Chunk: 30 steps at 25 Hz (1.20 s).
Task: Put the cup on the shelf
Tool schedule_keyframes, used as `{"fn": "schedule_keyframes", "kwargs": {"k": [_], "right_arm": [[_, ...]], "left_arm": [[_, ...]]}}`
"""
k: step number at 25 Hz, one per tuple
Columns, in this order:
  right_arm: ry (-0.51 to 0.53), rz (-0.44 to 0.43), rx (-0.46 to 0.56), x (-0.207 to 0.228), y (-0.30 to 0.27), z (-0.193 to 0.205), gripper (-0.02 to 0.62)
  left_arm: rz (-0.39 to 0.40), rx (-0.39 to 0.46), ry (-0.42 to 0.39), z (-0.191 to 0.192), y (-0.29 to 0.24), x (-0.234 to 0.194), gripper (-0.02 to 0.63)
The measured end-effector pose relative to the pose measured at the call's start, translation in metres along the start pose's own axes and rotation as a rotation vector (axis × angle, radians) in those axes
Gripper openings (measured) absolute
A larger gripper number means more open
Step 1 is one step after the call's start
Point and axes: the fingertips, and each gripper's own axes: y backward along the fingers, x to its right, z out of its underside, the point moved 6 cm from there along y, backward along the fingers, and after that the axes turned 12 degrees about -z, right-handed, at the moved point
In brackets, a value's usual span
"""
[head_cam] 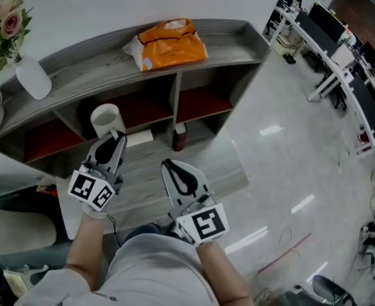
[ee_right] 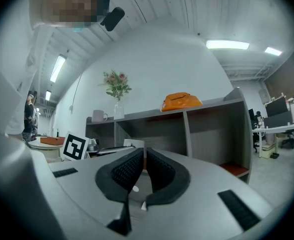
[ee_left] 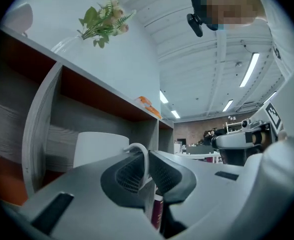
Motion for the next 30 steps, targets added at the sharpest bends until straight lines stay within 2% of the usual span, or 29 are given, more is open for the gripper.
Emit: {"fn": "schedule_keyframes", "kwargs": {"k": [10, 17, 30], "right_arm": [[-0.001, 0.064, -0.049, -0.002, -0.013, 0.013, 0.029], [-0.003, 0.077, -0.067, -0.004, -0.019, 0.019, 0.029], [-0.002, 0.096, -0.075, 0.003, -0.023, 0.020, 0.029]], "left_arm": [[0.076, 0.005, 0.041, 0.017, -0.021, -0.023, 0.038], [0.104, 0.008, 0.046, 0.026, -0.031, -0.030, 0.038], [0.078, -0.009, 0.059, 0.038, -0.049, -0.037, 0.040]]}}
